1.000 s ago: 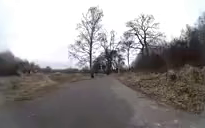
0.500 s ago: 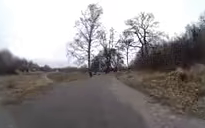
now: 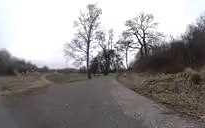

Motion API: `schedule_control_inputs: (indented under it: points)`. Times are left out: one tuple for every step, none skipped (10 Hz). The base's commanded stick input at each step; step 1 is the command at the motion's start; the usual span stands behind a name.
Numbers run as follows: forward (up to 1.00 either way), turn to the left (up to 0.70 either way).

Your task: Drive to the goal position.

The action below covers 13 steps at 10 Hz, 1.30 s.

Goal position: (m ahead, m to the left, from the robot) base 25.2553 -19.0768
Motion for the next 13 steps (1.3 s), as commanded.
schedule_control_inputs:
  points:
    - [1.0,0.07]
    - [1.0,0.0]
    - [1.0,0.0]
    - [1.0,0.0]
    - [1.0,0.0]
    - [1.0,0.0]
    - [1.0,0.0]
    - [1.0,0.0]
    - [1.0,0.0]
    - [1.0,0.0]
    - [1.0,0.0]
    - [1.0,0.0]
    - [1.0,0.0]
